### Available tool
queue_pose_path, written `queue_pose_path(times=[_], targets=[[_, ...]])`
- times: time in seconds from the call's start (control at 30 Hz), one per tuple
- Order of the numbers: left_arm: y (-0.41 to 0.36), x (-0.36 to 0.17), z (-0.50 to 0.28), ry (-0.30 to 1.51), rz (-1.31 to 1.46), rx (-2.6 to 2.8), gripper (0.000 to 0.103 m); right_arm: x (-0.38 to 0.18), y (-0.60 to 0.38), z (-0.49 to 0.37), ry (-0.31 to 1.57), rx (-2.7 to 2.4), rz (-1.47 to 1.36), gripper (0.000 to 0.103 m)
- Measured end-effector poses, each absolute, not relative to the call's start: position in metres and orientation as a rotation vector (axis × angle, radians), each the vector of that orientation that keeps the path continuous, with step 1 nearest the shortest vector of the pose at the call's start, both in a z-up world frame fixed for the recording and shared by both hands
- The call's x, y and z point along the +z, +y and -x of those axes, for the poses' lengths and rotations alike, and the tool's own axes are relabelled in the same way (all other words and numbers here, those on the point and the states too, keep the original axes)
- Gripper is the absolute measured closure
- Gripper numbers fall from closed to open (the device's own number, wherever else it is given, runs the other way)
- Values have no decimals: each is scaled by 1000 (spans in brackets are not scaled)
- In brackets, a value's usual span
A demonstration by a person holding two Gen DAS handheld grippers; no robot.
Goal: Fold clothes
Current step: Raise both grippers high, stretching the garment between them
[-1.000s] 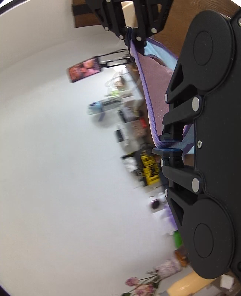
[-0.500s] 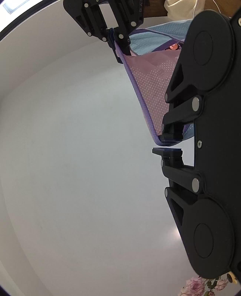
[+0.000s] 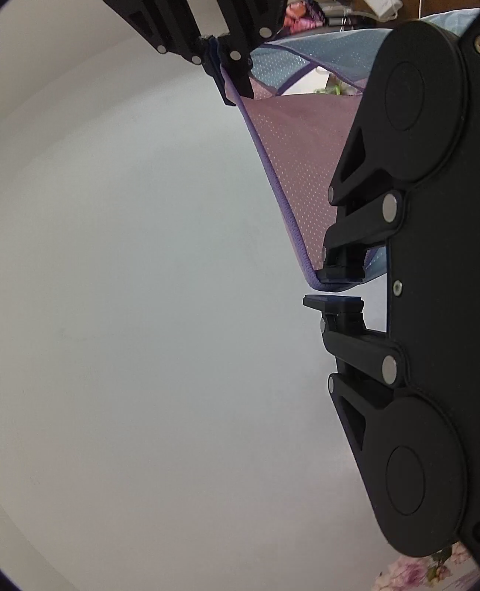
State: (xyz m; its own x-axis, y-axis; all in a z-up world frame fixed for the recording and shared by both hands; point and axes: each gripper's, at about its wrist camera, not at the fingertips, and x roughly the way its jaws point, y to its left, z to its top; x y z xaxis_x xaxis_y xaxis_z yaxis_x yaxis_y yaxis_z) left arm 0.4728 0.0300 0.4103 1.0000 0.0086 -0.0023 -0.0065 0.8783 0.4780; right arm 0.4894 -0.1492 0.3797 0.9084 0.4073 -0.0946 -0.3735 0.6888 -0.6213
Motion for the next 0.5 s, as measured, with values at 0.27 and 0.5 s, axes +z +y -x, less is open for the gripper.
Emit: queue_pose_path(times=[0.27,0.5], targets=[[29,389,-398,-133,-500,-64,96,383,-166,-443,-143,435,682,98],[15,197,-337,109,-445,-192,96,222,-191,-373,81,541,716,98]])
